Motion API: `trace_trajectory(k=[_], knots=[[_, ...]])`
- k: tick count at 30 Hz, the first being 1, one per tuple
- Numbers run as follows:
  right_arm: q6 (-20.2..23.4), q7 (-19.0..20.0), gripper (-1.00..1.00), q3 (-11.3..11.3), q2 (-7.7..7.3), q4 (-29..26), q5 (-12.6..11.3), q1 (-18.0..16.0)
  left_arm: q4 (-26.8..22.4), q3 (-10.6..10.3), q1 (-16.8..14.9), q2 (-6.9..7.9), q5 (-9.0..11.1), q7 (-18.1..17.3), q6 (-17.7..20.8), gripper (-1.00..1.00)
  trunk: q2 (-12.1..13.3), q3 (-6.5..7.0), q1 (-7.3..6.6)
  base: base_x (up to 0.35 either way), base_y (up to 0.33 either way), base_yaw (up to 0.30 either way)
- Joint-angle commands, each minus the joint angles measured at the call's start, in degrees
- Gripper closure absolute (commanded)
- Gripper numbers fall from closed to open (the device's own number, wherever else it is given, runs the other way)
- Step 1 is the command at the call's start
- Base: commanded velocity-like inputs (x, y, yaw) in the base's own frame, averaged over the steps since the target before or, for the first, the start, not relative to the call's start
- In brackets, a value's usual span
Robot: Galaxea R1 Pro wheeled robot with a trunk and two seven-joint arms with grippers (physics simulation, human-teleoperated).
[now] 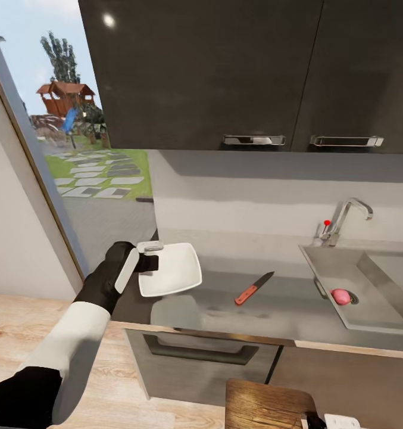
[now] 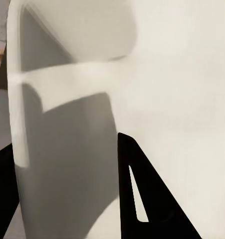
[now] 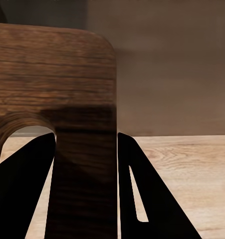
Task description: In the kitchen, take the Vidalia onion out of the sink, dice it on the chopping board with the paring knife, put the diced onion into the bowl on the countertop, then place both the paring knife and the chopping board into the sink.
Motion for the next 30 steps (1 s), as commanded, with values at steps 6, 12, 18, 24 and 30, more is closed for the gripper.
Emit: trace_trajectory(k=[6,12,18,24,30], knots=[[-0.2,0.2,1.0,-0.4,0.04,0.1,-0.1,0.0,0.3,0.0,-0.1,0.34,0.8,0.6,-0.8,1.0,-0.1,-0.11,0.03,0.0,0.0,0.0],[-0.2,0.2,1.0,-0.4,0.2,0.1,-0.1,0.0,0.9,0.0,-0.1,0.59,0.8,0.6,-1.0,1.0,-0.1,-0.11,0.03,0.0,0.0,0.0],[-0.2,-0.1,1.0,-0.4,0.38,0.1,-0.1,-0.1,1.4,0.0,-0.1,0.63,0.8,0.6,-1.1,1.0,-0.1,-0.11,0.03,0.0,0.0,0.0],[-0.2,-0.1,1.0,-0.4,0.57,0.1,-0.1,0.0,3.3,0.3,-0.1,0.76,0.8,0.6,-3.5,1.0,-0.1,-0.11,0.03,0.0,0.0,0.0],[-0.2,-0.1,1.0,-0.4,0.82,0.1,0.0,0.0,3.5,0.3,-0.1,1.36,0.8,0.7,-3.7,1.0,-0.1,-0.11,0.03,0.0,0.0,0.0]])
